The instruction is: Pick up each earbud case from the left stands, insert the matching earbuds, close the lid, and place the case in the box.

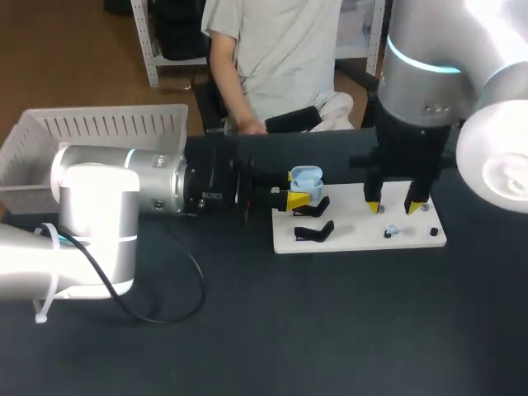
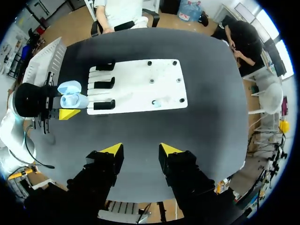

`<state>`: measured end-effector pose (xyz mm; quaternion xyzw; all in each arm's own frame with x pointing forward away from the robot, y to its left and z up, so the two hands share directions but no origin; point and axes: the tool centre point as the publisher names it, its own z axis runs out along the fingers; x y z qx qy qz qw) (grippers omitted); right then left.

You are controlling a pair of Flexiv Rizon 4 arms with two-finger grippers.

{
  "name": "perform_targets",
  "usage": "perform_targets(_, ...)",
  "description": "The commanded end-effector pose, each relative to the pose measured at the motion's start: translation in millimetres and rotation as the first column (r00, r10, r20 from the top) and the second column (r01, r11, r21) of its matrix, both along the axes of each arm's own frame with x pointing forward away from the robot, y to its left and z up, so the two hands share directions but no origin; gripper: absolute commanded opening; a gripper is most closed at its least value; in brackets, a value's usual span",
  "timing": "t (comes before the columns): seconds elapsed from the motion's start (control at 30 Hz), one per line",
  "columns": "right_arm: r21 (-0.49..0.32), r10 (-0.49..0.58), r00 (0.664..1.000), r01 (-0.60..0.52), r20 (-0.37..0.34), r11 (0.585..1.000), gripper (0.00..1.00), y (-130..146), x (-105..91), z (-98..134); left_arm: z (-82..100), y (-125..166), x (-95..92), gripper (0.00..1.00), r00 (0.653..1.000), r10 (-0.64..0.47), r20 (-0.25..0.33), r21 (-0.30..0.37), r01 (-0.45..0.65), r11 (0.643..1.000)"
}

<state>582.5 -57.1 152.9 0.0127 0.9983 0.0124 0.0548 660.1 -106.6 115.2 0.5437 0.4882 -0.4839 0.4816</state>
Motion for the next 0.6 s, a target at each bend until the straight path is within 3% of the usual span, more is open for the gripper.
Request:
perform_targets(0.03,0.07,0.061,0.998,-0.061,0.002,0.996,0.47,-18,6.0,-14,0.2,-1,0.1,0.0,1.0,0.001,0.0,0.002,-0.001,1.0)
perform_targets(0.37,0.032,0.256,0.963,-0.259,0.083,0.965,0.49,-40,12.8,-47,0.2,-1,0.1,0.0,1.0,0.001,0.0,0.002,-0.001,1.0)
perform_targets(0.6,0.031,0.309,0.947,-0.313,0.086,0.949,0.6,-48,26.7,-72,0.2,-1,0.1,0.0,1.0,0.001,0.0,0.002,-0.001,1.0)
